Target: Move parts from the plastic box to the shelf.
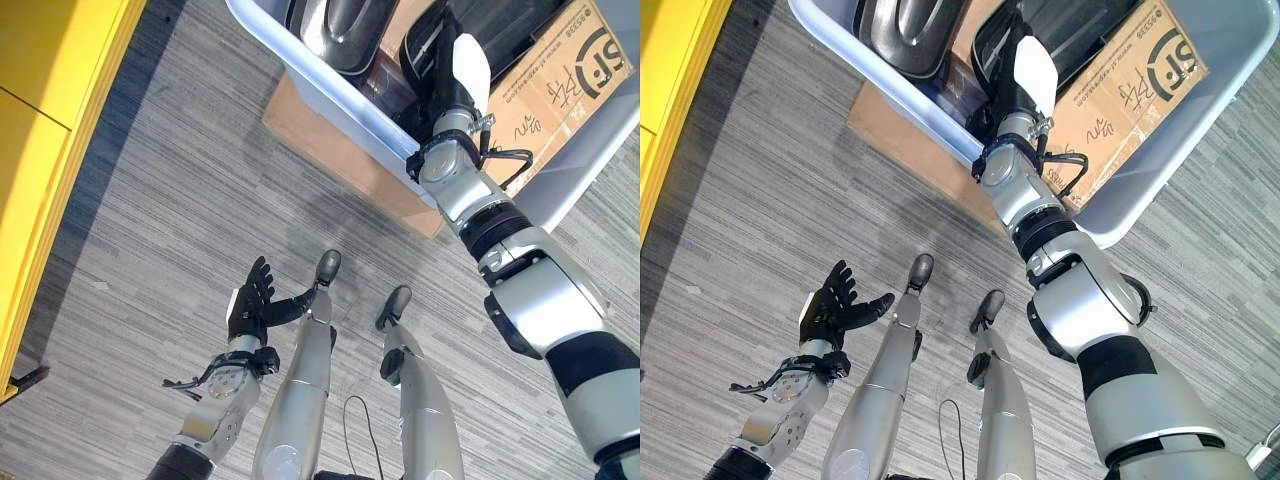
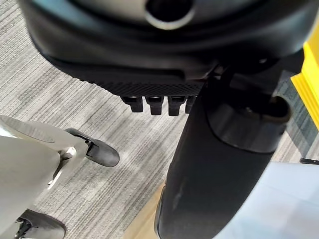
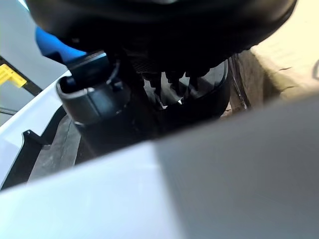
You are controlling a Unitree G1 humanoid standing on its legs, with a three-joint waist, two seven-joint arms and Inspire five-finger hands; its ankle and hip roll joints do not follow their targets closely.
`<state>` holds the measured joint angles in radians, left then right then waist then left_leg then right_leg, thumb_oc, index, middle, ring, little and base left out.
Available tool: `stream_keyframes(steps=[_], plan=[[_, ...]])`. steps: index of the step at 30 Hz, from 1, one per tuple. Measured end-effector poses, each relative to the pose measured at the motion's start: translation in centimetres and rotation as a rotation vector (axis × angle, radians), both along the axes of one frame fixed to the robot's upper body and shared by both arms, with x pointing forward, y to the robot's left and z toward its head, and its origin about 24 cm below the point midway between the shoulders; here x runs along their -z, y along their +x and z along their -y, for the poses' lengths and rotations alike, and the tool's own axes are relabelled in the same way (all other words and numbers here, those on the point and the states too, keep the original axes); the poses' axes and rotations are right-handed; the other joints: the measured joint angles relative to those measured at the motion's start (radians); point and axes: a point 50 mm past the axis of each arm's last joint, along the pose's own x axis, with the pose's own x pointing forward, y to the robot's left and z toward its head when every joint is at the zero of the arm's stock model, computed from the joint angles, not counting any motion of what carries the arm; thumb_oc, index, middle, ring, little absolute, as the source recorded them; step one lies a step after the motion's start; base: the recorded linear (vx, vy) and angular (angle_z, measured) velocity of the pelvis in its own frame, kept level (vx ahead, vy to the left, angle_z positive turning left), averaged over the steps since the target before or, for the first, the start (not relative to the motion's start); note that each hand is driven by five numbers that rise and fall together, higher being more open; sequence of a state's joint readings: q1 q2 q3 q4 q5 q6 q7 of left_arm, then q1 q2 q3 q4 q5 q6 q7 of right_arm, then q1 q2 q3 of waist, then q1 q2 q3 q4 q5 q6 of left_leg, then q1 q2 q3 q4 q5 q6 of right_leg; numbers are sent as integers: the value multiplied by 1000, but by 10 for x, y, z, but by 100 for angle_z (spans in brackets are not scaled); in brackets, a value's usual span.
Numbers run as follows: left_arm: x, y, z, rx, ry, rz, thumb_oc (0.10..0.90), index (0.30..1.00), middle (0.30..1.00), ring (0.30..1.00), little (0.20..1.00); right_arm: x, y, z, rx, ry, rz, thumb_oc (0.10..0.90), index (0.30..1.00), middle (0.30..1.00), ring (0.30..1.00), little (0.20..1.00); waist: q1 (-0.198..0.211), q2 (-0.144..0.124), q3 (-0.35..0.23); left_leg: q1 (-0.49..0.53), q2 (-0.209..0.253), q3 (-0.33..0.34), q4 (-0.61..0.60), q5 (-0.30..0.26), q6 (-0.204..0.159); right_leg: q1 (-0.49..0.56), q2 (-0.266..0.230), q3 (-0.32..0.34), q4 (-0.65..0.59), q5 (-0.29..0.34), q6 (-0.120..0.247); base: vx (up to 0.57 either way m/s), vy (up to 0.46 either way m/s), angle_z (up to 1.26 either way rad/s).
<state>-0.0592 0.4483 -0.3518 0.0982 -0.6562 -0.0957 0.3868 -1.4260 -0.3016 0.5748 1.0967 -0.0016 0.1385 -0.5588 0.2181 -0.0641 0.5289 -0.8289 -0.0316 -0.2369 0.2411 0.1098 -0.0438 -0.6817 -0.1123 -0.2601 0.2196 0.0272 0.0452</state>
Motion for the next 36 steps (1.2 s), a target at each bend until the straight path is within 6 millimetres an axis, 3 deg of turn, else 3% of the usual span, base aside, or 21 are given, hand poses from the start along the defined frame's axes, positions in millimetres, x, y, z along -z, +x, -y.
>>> stream_keyframes(steps=[5,6,7,8,9,10,14,24,27,31,36], plan=[[-4,0,9,33,-11,26,900,1000,1000,1000,1000,-9,-1,3,16,-26,35,900,1000,1000,1000,1000,-1,4,-3,-25,-8,-14,0,8,-9,-45,-11,-6,50,-25,-3,50,-6,8],[-5,-1,11,41,-12,30,900,1000,1000,1000,1000,-11,-1,3,18,-25,38,851,931,931,931,931,-1,4,-2,-28,-9,-14,-1,7,-9,-54,-14,-3,66,-32,-3,0,0,0],[-4,-1,13,48,-12,28,900,1000,1000,1000,1000,-11,-1,2,18,-25,38,782,835,835,835,835,0,4,-2,-29,-11,-12,1,10,-12,-62,-17,0,78,-34,-4,0,0,0],[-4,-2,14,56,-12,26,900,1000,1000,1000,1000,-13,-1,3,22,-27,40,645,643,643,643,643,0,6,-3,-32,-13,-10,4,10,-12,-71,-20,3,93,-40,-5,0,0,0],[-4,-2,14,58,-10,26,900,1000,1000,1000,1000,-18,-2,4,42,-32,64,547,506,506,506,506,-1,8,-3,-51,-15,-10,20,10,-11,-95,-24,5,121,-50,-8,0,0,0],[-4,-1,14,57,-11,28,900,1000,1000,1000,1000,-25,-3,4,52,-39,91,400,300,300,300,300,-3,8,-4,-62,-17,-12,28,10,-11,-110,-27,5,136,-55,-10,-4,32,2],[-6,-2,16,65,-14,35,900,1000,1000,1000,1000,-44,-5,20,123,-100,144,400,300,300,300,300,7,20,-8,-103,-26,-14,46,11,-12,-158,-37,8,164,-61,-4,-3,42,3],[-10,-1,18,73,-18,52,900,1000,1000,1000,1000,-44,-5,27,152,-115,148,400,300,300,300,300,8,22,-9,-95,-27,10,55,15,-14,-159,-39,34,184,-57,-9,-17,0,-2],[-11,0,17,72,-18,56,900,1000,1000,1000,1000,-30,-2,31,150,-125,88,400,300,300,300,300,10,24,-9,-57,-24,11,53,14,-13,-120,-36,33,180,-58,-7,-44,-36,1],[-10,0,19,81,-16,54,900,1000,1000,1000,1000,3,4,45,163,-136,-55,400,300,300,300,300,26,29,-9,47,-19,8,44,11,-11,-6,-29,29,148,-58,-5,-73,-41,0],[-17,7,16,83,-8,78,900,1000,1000,1000,1000,15,6,54,169,-95,-138,400,300,300,300,300,31,47,-13,117,-14,-10,19,12,-15,87,-17,6,89,-34,-7,-52,-40,5]])
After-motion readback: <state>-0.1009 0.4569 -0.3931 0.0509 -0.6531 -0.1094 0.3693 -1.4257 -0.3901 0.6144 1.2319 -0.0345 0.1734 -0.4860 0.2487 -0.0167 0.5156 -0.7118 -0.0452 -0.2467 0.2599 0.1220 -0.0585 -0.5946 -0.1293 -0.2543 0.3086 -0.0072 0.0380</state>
